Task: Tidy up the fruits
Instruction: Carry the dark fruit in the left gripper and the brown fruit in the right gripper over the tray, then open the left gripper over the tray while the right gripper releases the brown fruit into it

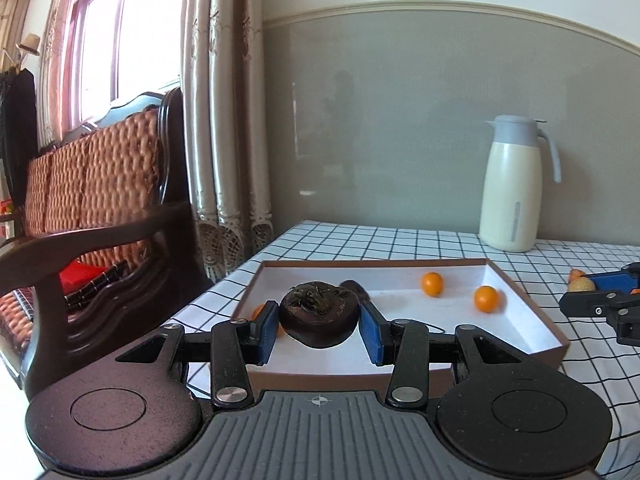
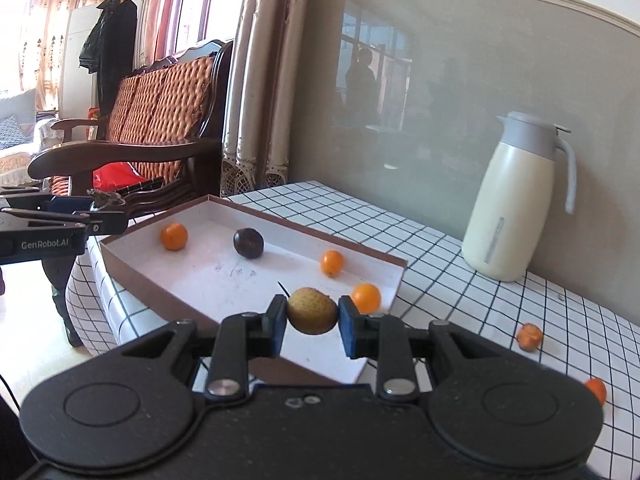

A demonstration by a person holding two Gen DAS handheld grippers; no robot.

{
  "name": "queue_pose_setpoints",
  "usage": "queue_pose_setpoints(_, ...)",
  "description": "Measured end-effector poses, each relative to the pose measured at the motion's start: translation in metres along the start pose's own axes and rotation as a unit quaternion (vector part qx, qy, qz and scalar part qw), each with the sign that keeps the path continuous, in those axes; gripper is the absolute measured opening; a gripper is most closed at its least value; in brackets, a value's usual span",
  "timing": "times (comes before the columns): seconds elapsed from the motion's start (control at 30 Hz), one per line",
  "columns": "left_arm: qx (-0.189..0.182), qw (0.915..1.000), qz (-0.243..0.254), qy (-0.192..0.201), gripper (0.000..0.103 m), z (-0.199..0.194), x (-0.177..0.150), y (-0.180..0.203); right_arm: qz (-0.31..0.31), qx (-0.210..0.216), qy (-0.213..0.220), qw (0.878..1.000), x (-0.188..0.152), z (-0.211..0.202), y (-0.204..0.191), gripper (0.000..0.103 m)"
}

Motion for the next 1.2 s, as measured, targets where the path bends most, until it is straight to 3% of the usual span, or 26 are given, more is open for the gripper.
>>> queue_pose_setpoints(0.47,0.013,0.9998,-0.016,0.003,0.044,0.040,0.014,-0.032,0.006,-0.020,0.001,1.000,0.020,0.042,-0.012,0.019)
queue_pose_setpoints(1.2,0.018,0.9989,-0.036,-0.024,0.044,0.110,0.032,-0.059,0.046,-0.040,-0.015,0.998,0.038,0.106,0.017,0.019)
Point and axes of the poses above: each gripper's, at about its wrist camera, not at the fingertips, and z roughly the way its jaws point, y to its right, x to its top, the point moved 3 cm from there along z, roughly the way its jaws point, and after that the axes turned 11 degrees about -x, right-handed, at the moved point
